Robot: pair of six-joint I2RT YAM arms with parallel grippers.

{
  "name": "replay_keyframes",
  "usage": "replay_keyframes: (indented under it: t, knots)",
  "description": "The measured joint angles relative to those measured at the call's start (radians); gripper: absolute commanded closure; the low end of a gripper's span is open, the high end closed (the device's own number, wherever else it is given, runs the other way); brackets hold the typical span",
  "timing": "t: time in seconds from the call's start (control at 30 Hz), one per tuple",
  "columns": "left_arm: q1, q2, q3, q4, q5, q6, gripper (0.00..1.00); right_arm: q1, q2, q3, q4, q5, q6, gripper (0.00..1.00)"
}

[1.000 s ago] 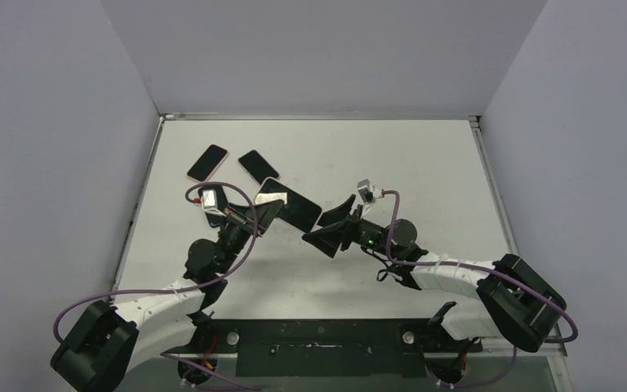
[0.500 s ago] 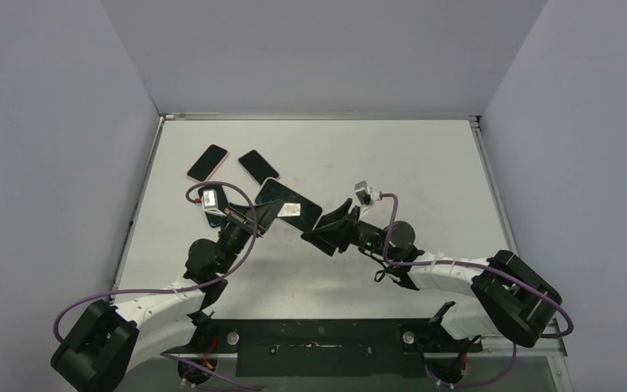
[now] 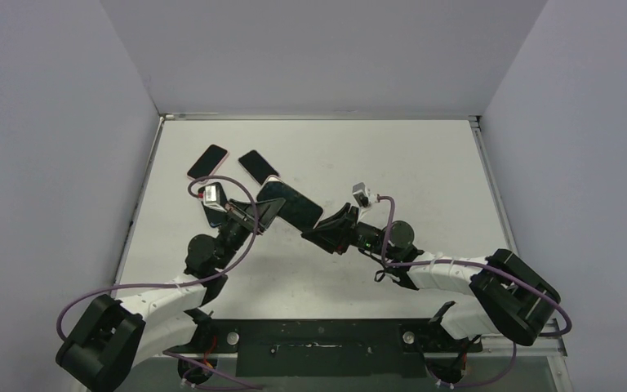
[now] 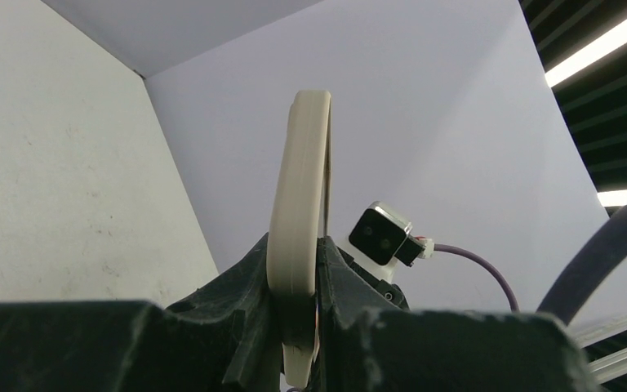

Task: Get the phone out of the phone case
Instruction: Remove the phone case from the phone.

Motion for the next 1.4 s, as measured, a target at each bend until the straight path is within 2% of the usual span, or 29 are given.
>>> replay_keyframes:
  t: [0.23,0.43,0.73,0.77,0.8,0.83,0.9,0.93,1.0,1.13,1.23,1.4]
  knots:
    - [0.042,0.079,0.02,0.032,0.095,-0.046,1.0,-0.002,-0.043,-0.001,-0.097,-0.003,-0.126,1.0]
    - [0.053,0.093,0.034,0.037,0.143,-0.045,1.0,-0.001,-0.111,0.019,-0.252,-0.046,-0.291,1.0]
    - [0.071,0.122,0.058,0.002,0.202,-0.036,1.0,0.001,-0.112,0.069,-0.462,-0.051,-0.532,1.0]
    - [0.072,0.123,0.062,0.001,0.211,-0.035,1.0,0.001,-0.111,0.072,-0.475,-0.051,-0.543,0.97]
    - [0.074,0.124,0.067,0.0,0.223,-0.033,1.0,0.001,-0.111,0.073,-0.483,-0.051,-0.552,0.89]
    - [0.078,0.125,0.071,-0.001,0.233,-0.03,1.0,0.0,-0.111,0.074,-0.488,-0.05,-0.557,0.8]
    - [0.09,0.125,0.079,-0.003,0.261,-0.024,1.0,0.0,-0.112,0.075,-0.495,-0.05,-0.566,0.53]
    - [0.096,0.125,0.08,-0.003,0.279,-0.02,1.0,-0.002,-0.113,0.075,-0.501,-0.048,-0.569,0.43]
    - [0.108,0.125,0.084,-0.007,0.317,-0.011,1.0,-0.012,-0.123,0.074,-0.518,-0.042,-0.573,0.31]
    - [0.131,0.124,0.095,-0.036,0.385,0.021,1.0,-0.055,-0.192,0.051,-0.534,-0.035,-0.561,0.17]
    - [0.147,0.124,0.117,-0.073,0.429,0.066,1.0,-0.091,-0.265,0.023,-0.536,-0.03,-0.53,0.03]
    - [0.155,0.122,0.161,-0.142,0.5,0.144,1.0,-0.113,-0.362,0.03,-0.632,-0.028,-0.521,0.0]
